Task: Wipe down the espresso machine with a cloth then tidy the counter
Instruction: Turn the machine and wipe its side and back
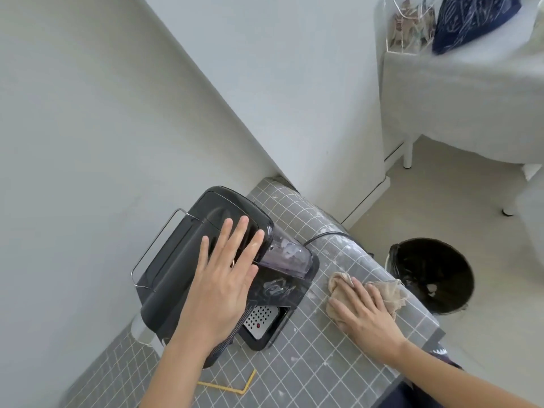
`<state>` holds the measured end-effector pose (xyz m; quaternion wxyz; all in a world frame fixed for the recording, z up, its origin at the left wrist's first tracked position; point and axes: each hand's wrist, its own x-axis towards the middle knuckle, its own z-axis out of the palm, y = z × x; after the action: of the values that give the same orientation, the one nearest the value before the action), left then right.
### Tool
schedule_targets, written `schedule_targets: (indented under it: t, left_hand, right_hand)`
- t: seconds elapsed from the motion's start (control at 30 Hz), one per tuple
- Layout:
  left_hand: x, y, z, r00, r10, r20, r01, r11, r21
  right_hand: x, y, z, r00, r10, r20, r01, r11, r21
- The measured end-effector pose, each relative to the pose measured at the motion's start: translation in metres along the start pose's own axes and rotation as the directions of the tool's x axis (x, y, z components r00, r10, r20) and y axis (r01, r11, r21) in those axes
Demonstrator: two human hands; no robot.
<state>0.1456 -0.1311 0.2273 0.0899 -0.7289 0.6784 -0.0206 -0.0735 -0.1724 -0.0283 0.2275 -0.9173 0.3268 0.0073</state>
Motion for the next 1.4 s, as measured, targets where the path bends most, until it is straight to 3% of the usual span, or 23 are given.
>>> schedule_targets:
  t: [0.1, 0.13, 0.2, 0.23, 0.3, 0.37, 0.43, 0.57, 0.67, 0.73, 0.83, 0.9, 1.07, 1.17, 1.3, 1.4]
  left_hand:
    - [0.000, 0.002, 0.001, 1.000, -0.015, -0.021, 0.014, 0.999, -0.039]
    - [0.000, 0.002, 0.001, 0.999, -0.019, -0.029, 0.018, 0.999, -0.039]
    - [0.000, 0.002, 0.003, 0.999, -0.026, -0.037, 0.025, 0.999, -0.025]
    - [0.000, 0.003, 0.003, 0.999, -0.029, -0.037, 0.028, 0.999, -0.018]
    - [-0.001, 0.003, 0.003, 0.999, -0.031, -0.034, 0.031, 0.999, -0.016]
    - [-0.001, 0.004, 0.003, 0.999, -0.022, -0.031, 0.022, 1.000, -0.018]
    - [0.000, 0.004, 0.002, 0.999, -0.018, -0.028, 0.017, 1.000, -0.026]
    - [0.002, 0.005, 0.001, 0.999, -0.036, -0.021, 0.035, 0.999, -0.032]
    - [0.003, 0.006, 0.001, 0.999, -0.039, -0.017, 0.039, 0.999, -0.034]
    - [0.002, 0.006, 0.000, 0.999, -0.041, -0.017, 0.041, 0.998, -0.038]
    - [0.000, 0.006, 0.001, 0.999, -0.036, -0.020, 0.035, 0.999, -0.039]
    - [0.001, 0.006, 0.001, 0.999, -0.036, -0.022, 0.035, 0.998, -0.043]
    - [0.003, 0.005, 0.002, 0.999, -0.049, -0.019, 0.048, 0.998, -0.037]
    - [0.001, 0.005, 0.003, 0.999, -0.043, -0.016, 0.042, 0.999, -0.024]
    - [0.001, 0.004, 0.003, 0.999, -0.043, -0.016, 0.043, 0.999, -0.007]
    - [0.001, 0.004, 0.004, 0.999, -0.042, -0.018, 0.042, 0.999, 0.002]
  right_hand:
    - [0.001, -0.002, -0.005, 0.968, 0.117, -0.220, -0.055, 0.961, 0.270]
    - [0.006, -0.007, -0.016, 0.932, 0.224, -0.286, -0.081, 0.896, 0.436]
    - [0.018, -0.021, -0.043, 0.826, 0.465, -0.320, -0.059, 0.635, 0.770]
    - [0.024, -0.034, -0.060, 0.776, 0.531, -0.341, 0.011, 0.529, 0.849]
    - [0.037, -0.066, -0.096, 0.727, 0.539, -0.425, 0.191, 0.436, 0.880]
    - [0.057, -0.099, -0.118, 0.749, 0.472, -0.464, 0.283, 0.405, 0.869]
    - [0.080, -0.123, -0.128, 0.785, 0.468, -0.406, 0.264, 0.339, 0.903]
    - [0.111, -0.116, -0.104, 0.713, 0.662, -0.233, 0.127, 0.205, 0.970]
    - [0.111, -0.103, -0.078, 0.724, 0.687, -0.065, 0.025, 0.068, 0.997]
    - [0.105, -0.108, -0.076, 0.713, 0.697, -0.072, 0.022, 0.080, 0.997]
    - [0.101, -0.126, -0.095, 0.684, 0.651, -0.330, 0.243, 0.223, 0.944]
    - [0.112, -0.125, -0.114, 0.669, 0.601, -0.438, 0.361, 0.254, 0.898]
    - [0.134, -0.086, -0.107, 0.754, 0.635, -0.171, 0.103, 0.143, 0.984]
    - [0.120, -0.084, -0.076, 0.728, 0.680, -0.082, 0.003, 0.116, 0.993]
    - [0.107, -0.107, -0.085, 0.684, 0.683, -0.255, 0.149, 0.212, 0.966]
    - [0.116, -0.105, -0.112, 0.700, 0.618, -0.356, 0.239, 0.267, 0.934]
